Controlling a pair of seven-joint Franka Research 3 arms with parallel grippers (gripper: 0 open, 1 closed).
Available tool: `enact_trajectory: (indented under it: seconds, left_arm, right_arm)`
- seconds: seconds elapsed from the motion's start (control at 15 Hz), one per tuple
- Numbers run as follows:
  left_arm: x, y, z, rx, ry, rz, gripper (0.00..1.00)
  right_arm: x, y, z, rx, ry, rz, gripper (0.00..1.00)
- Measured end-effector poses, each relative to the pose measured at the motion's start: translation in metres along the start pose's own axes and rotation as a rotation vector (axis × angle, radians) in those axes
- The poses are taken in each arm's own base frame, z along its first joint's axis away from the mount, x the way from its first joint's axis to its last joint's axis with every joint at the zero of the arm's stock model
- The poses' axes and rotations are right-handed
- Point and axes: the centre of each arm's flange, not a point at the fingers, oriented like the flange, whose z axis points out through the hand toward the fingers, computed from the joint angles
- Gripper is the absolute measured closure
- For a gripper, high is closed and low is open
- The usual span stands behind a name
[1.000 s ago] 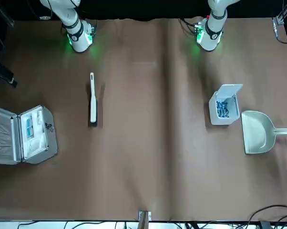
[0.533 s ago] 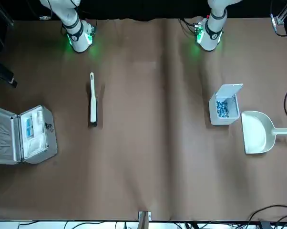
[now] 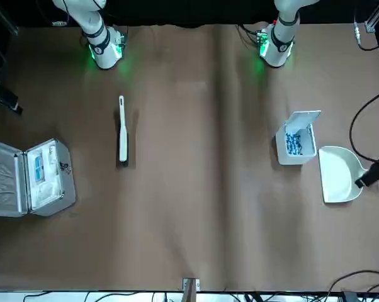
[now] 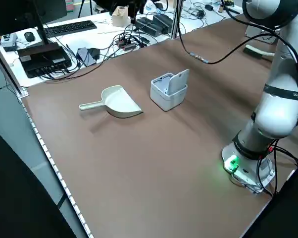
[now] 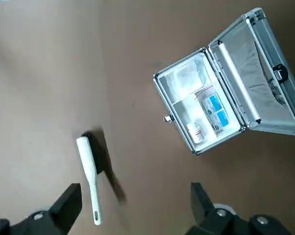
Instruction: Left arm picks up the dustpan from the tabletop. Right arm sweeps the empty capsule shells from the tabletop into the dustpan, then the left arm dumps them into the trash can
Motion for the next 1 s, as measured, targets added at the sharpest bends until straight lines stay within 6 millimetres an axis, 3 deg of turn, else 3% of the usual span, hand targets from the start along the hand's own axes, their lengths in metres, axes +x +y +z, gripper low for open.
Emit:
enact_trajectory:
  seconds: [0.33,0.67,1.0]
  left_arm:
    - [-0.027,0.037,-0.034,-0.013,-0.023,0.249,0.00]
    - [-0.095,0.099,-0.080,0.059,-0.097,0.408,0.00]
    - [-0.099,0.097,-0.077,0.079,-0.126,0.469,0.00]
  right_arm:
    - [0.000,0.000,0.000,0.000,0.000,0.000,0.02]
    - [0.000,0.000,0.000,0.000,0.000,0.000,0.02]
    - [0.000,0.000,0.000,0.000,0.000,0.000,0.02]
